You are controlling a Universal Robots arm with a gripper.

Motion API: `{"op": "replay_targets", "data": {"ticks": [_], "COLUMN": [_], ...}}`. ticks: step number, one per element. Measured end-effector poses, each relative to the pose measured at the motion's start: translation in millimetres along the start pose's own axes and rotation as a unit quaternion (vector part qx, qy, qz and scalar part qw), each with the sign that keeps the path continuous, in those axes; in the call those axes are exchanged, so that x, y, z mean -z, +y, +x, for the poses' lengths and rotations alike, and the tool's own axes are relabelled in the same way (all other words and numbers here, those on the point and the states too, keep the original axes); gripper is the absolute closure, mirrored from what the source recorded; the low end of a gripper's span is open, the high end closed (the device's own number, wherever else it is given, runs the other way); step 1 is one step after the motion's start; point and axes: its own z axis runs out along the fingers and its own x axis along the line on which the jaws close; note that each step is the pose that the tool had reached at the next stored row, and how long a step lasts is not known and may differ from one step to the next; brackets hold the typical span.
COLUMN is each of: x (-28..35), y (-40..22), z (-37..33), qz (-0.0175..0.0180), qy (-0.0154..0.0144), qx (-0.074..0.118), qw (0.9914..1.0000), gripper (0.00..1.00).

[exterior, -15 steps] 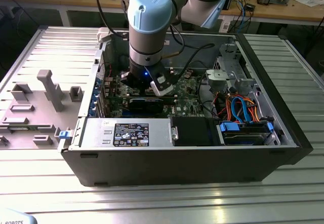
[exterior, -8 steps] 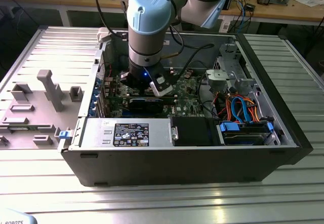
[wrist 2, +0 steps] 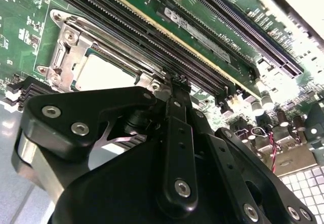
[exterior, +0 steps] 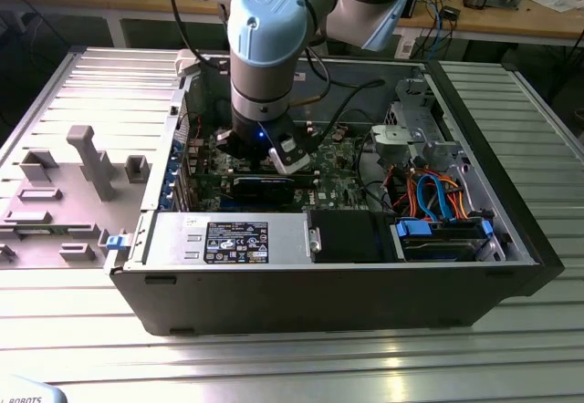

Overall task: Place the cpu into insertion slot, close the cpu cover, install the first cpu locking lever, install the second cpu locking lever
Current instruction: 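Install the second cpu locking lever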

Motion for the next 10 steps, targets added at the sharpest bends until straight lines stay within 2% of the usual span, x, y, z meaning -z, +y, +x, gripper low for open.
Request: {"op": "replay_targets", "data": {"ticks": [10], "x": [1.7], "y": [0.1], "z": [0.2], "qz": [-0.0001], "qy": [-0.0002], "qx": [0.000], "qw": [1.00000], "gripper": [0.89]}}
